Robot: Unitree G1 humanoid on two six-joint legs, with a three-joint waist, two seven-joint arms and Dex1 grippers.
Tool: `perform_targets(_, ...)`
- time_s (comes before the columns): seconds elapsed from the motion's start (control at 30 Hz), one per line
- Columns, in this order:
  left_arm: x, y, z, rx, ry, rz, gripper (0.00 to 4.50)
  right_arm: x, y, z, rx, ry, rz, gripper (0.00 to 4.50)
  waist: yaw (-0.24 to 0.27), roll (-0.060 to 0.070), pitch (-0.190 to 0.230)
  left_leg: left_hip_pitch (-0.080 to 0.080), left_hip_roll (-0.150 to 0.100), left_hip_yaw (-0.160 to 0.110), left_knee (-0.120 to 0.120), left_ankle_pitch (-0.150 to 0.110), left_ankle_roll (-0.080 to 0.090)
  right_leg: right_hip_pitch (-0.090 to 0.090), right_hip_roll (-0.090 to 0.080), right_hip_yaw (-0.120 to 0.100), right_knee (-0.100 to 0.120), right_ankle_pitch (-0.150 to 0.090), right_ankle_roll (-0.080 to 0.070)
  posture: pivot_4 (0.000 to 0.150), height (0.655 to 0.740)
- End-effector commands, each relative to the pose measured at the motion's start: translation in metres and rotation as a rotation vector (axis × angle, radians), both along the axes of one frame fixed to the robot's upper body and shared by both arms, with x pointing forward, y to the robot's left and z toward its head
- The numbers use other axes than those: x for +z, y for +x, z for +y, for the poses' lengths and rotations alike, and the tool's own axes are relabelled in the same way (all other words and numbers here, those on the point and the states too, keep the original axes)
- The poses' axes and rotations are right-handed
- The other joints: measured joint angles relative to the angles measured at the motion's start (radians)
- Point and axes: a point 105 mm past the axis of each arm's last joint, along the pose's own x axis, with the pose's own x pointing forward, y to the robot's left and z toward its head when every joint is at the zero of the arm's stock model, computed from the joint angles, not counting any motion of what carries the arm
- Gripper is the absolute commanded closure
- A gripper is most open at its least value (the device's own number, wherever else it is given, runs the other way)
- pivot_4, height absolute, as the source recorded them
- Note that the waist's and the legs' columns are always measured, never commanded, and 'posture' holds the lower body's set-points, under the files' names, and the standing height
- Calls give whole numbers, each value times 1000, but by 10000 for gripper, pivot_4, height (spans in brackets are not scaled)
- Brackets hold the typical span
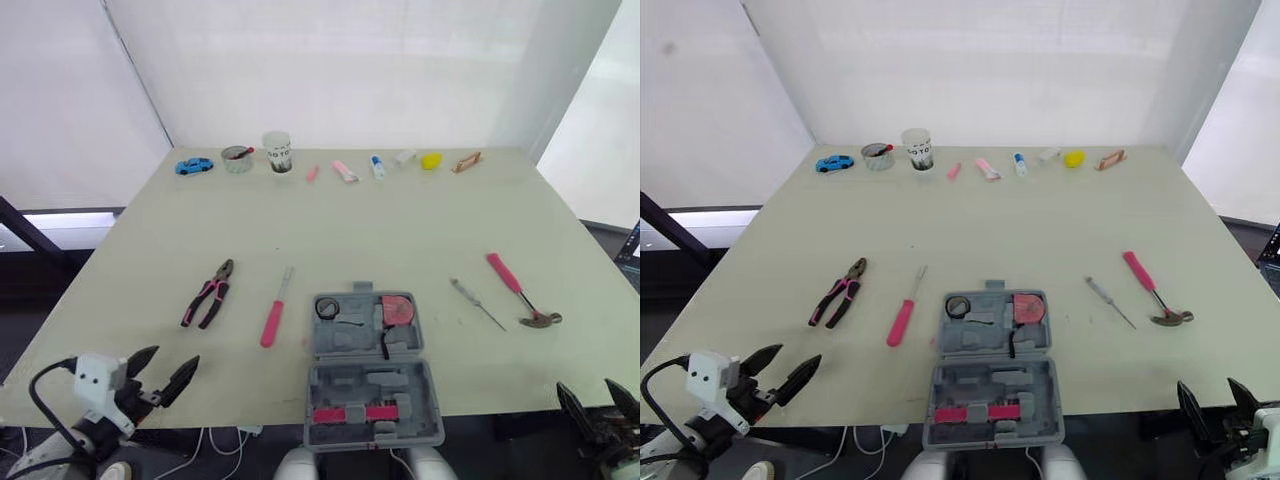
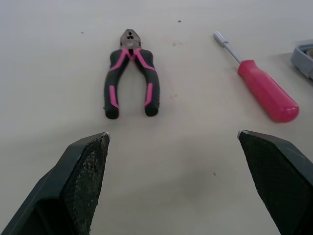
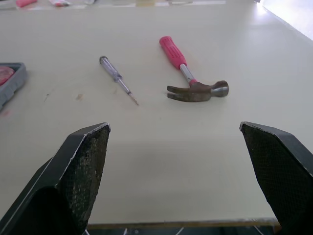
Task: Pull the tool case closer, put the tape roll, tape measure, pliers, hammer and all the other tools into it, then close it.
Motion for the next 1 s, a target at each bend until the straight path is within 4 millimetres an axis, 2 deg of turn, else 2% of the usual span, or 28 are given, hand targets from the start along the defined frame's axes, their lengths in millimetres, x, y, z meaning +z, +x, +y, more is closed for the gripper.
perform_targets(0.03,15,21,1,25,41,-38,0,26,17,22,196,30,-39,290,2,0,0,0,0,0,0,0,0,0,0,0,0,0,0,1500,7400)
perform_targets(0.23,22,55,5,103,74,-24,0,59,40,65,547,-9,-30,290,3,0,0,0,-3,0,0,3,5,2,6,-5,1,2,-3,1500,7400)
perform_targets(0.3,21,63,5,114,85,-9,0,66,45,75,614,-7,-37,290,2,-1,0,0,-5,0,0,3,5,2,7,-6,0,2,-3,1500,7400)
perform_targets(0.4,14,82,3,150,96,42,0,87,60,109,806,-71,-110,290,1,-4,2,-1,-6,0,0,3,5,3,8,-6,0,2,-2,1500,7400)
perform_targets(0.53,9,96,-3,155,102,72,0,103,70,134,946,-116,-142,290,3,-6,2,0,-6,0,1,3,5,4,10,-7,2,2,-2,1500,7400)
perform_targets(0.7,10,112,0,187,132,80,0,112,83,144,998,-154,-176,290,8,-8,3,-2,-6,0,1,3,5,4,11,-9,1,4,1,1500,7400)
perform_targets(1.0,4,126,-3,167,127,149,0,113,88,151,1033,-192,-190,290,7,-8,3,-2,-6,0,1,3,5,4,11,-9,2,4,2,1500,7400)
